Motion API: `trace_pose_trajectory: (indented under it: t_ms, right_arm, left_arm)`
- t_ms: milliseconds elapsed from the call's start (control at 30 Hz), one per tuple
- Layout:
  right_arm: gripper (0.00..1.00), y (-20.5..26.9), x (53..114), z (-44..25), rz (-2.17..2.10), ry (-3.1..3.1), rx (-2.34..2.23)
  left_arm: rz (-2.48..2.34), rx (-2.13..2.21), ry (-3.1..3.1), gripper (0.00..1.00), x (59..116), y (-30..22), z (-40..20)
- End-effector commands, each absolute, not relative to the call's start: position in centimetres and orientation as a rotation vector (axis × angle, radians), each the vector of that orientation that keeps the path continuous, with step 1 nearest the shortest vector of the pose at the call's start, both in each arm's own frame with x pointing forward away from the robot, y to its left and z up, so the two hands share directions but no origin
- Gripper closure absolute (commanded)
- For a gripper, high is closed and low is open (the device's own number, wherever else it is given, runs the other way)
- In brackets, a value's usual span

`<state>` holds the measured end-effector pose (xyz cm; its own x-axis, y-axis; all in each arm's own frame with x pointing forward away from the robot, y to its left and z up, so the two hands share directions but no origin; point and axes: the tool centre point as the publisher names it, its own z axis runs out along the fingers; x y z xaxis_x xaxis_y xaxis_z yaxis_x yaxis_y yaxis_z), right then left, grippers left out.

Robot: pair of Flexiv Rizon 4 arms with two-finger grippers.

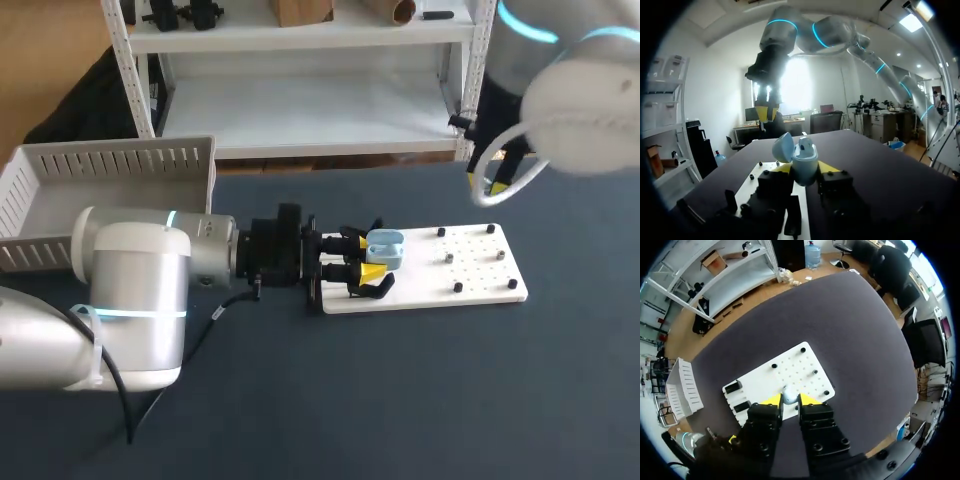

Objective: Pick up each earbud case from the left stands, insert the matching earbuds, close the lid, and place the case in the box.

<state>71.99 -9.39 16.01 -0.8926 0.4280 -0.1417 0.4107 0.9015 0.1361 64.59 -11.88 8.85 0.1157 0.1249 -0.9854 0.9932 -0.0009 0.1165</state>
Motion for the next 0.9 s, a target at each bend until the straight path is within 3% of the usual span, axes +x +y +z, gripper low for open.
trace_pose_trajectory:
  t_ms: [33,500,900]
  right_arm:
    - [1.0,-9.9,68.3,21.2,0.211,2.915,0.57]
    - [1.0,-3.1,61.7,23.6,0.172,2.967,0.347]
    - [1.0,-3.1,61.7,23.6,0.172,2.967,0.347]
  left_arm:
    - [-1.054,1.344,1.212,1.0,64.6,-11.9,8.7]
    - [-1.054,1.344,1.212,1.0,64.6,-11.9,8.7]
    - [-1.054,1.344,1.212,1.0,64.6,-11.9,8.7]
